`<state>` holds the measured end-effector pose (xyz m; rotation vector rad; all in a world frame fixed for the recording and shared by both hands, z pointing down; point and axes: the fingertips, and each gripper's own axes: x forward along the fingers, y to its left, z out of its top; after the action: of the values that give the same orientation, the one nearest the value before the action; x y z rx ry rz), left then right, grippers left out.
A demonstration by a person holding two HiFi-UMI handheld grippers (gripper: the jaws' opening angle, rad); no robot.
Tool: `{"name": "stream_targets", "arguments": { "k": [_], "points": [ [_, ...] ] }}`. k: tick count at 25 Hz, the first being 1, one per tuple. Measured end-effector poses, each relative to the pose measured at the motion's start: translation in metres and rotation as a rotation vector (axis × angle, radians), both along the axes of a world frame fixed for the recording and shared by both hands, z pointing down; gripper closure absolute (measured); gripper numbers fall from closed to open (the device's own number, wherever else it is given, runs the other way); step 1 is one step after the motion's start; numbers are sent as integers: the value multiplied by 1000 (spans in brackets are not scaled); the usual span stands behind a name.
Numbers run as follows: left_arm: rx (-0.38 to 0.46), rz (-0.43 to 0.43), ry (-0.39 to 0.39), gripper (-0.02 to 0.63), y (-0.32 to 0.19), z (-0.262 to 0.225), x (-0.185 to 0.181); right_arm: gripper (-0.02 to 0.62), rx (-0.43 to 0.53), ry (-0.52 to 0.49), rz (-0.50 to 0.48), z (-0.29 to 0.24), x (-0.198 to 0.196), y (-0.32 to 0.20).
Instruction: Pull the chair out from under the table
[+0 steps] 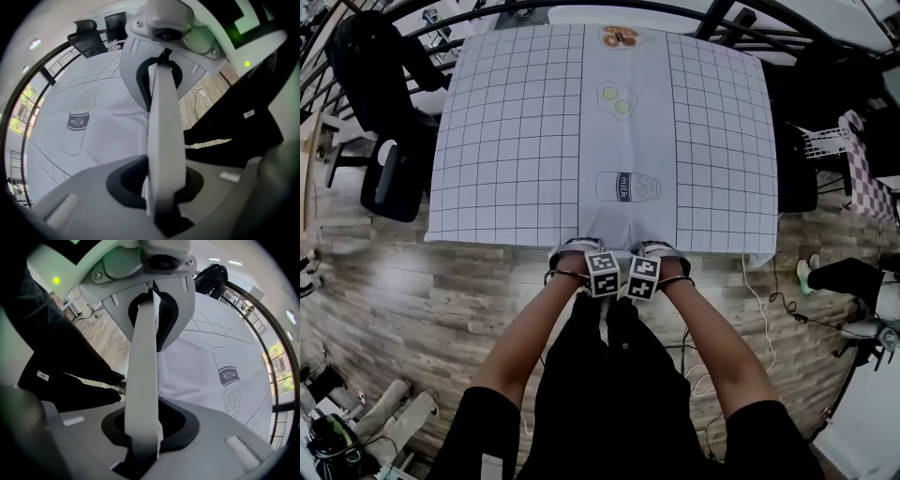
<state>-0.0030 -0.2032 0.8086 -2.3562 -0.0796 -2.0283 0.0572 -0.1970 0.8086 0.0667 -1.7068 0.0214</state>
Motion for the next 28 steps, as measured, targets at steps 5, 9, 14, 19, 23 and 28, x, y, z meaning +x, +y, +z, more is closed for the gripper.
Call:
{"name": "stream_targets", "arguments": {
  "k": [5, 9, 14, 19, 23, 28],
  "points": [
    [11, 14, -6, 525, 1, 0, -1, 526, -19, -2, 8, 0, 0, 1],
    [29, 24, -6, 528, 1, -1, 1, 537, 3, 3, 1, -1, 1, 1],
    [28, 23, -10, 528, 2, -2, -1, 529, 8, 12, 4, -1, 0, 0],
    [16, 11, -15, 528, 12, -3, -1, 526, 7, 19, -5, -2, 0, 8],
    [7, 1, -20, 528, 21, -3, -2, 526, 5, 30, -15, -2, 0, 16],
    [-3, -1, -23, 528, 33, -4, -3, 526, -2, 30, -22, -2, -1, 28]
  ]
}}
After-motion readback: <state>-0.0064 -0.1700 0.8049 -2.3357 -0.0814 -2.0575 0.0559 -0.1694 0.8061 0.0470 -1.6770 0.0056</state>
